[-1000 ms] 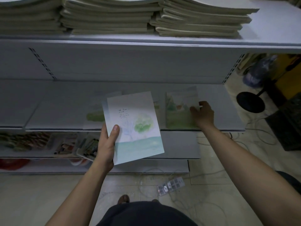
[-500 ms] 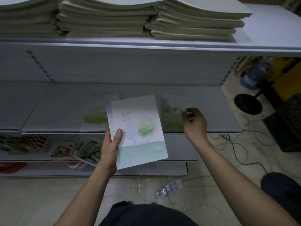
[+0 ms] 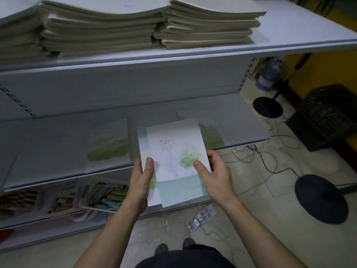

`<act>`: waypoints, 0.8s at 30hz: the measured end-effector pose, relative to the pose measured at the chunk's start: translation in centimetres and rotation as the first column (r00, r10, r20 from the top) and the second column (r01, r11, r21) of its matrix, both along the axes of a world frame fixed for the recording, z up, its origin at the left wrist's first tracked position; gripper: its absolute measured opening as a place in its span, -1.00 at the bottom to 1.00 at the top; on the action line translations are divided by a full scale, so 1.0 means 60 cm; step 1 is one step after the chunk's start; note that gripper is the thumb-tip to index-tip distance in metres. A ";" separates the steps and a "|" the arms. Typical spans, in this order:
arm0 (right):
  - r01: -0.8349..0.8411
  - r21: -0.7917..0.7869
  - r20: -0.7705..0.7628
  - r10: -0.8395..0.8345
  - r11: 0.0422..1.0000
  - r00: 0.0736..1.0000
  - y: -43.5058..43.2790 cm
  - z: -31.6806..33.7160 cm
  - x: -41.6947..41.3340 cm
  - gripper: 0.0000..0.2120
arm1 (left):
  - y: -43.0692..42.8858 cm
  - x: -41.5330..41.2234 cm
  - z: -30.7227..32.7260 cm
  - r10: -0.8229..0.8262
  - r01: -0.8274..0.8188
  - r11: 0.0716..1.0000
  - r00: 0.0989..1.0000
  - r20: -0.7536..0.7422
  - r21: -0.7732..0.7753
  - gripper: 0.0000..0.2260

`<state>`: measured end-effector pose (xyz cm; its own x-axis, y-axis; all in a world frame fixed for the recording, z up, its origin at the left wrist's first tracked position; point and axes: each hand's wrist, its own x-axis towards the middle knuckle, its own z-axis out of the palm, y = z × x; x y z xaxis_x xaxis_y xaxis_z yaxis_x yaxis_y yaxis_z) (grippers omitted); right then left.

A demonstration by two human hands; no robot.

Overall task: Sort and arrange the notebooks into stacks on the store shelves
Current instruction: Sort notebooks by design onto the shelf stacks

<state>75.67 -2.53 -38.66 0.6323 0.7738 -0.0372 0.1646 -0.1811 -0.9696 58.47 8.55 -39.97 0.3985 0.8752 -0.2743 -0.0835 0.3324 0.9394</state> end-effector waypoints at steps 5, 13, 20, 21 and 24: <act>0.065 -0.027 -0.017 -0.065 0.998 0.998 -0.012 0.009 0.058 -0.82 | -0.004 0.022 0.006 0.009 -0.007 0.999 0.999 -0.047 0.037 -0.28; 0.292 -0.082 0.068 -0.287 0.953 0.956 0.011 0.018 0.325 -0.74 | -0.010 0.089 0.003 0.055 -0.047 0.996 0.992 -0.118 0.069 -0.34; 0.240 -0.251 0.130 -0.213 0.938 0.968 0.068 -0.047 0.446 -0.75 | -0.020 0.133 0.005 0.075 -0.071 0.997 0.990 -0.118 0.038 -0.44; 0.248 -0.263 0.152 -0.214 0.932 0.965 0.075 -0.056 0.454 -0.74 | -0.020 0.136 0.005 0.082 -0.080 0.996 0.989 -0.125 0.026 -0.43; 0.287 -0.337 0.288 -0.192 0.897 0.938 0.085 -0.070 0.471 -0.67 | -0.019 0.143 0.004 0.085 -0.086 0.996 0.988 -0.130 -0.002 -0.39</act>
<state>103.93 2.55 -42.88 0.8224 0.5578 -0.1121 0.2899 -0.5803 -0.7611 67.05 7.40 -39.75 0.2824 0.9024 -0.3255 0.0107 0.3364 0.9417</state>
